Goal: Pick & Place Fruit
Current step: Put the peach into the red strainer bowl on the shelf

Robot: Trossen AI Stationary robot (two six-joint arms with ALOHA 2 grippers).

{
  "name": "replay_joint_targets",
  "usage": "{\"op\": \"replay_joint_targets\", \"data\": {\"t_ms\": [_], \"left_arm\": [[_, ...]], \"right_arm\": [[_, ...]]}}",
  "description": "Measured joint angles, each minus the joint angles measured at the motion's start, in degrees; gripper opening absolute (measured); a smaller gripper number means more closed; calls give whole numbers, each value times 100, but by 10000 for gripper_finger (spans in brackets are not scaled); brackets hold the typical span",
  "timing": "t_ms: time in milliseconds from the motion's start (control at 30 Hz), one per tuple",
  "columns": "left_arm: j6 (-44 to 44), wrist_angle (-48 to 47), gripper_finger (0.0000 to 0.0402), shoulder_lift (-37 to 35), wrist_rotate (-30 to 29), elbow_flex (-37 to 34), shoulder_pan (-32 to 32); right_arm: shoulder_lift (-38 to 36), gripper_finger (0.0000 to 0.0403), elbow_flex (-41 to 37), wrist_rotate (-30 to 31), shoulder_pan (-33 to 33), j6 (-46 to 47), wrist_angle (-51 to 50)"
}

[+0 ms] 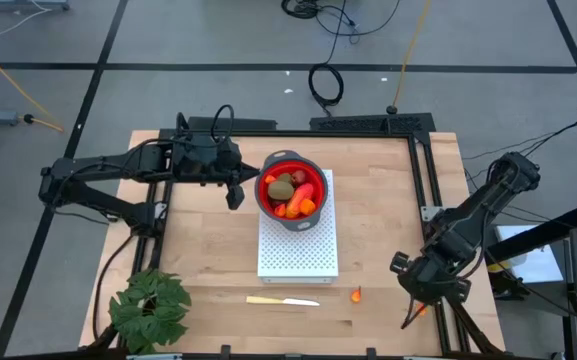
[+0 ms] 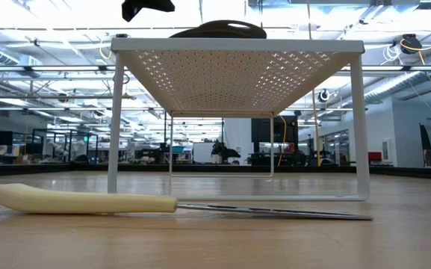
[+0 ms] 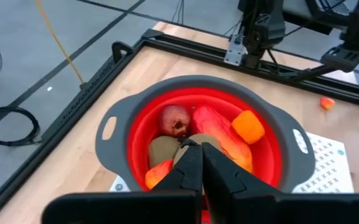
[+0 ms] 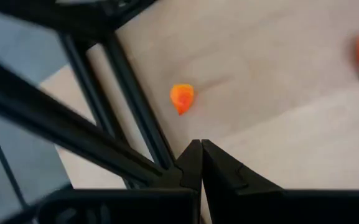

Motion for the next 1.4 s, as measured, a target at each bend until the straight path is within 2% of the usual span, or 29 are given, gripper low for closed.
{"op": "replay_joint_targets", "data": {"t_ms": [167,300,467,567,767,967,1167,1400], "left_arm": [[-13,8,13,0,-3,0,-165],[41,215,6,0,-3,0,-343],[103,264,9,-102,1,-43,-636],[211,584,10,-244,0,-226,-826],[332,1713,8,-904,2,-1278,-1019],[298,2628,3,-1688,44,-2452,-1038],[117,2649,11,-2427,51,-3197,-1040],[138,2657,8,-3006,53,-3694,-1042]], "right_arm": [[10,0,-150,2,313,-963,33],[-54,0,-432,2,521,-1168,128],[-47,0,-626,11,685,-1015,625],[-45,0,-739,13,783,-609,967],[-45,8,-912,25,903,108,1304],[-45,40,-925,26,907,406,1308],[-46,90,-925,20,907,538,1307],[-45,153,-925,-1,907,1148,1552]]}}
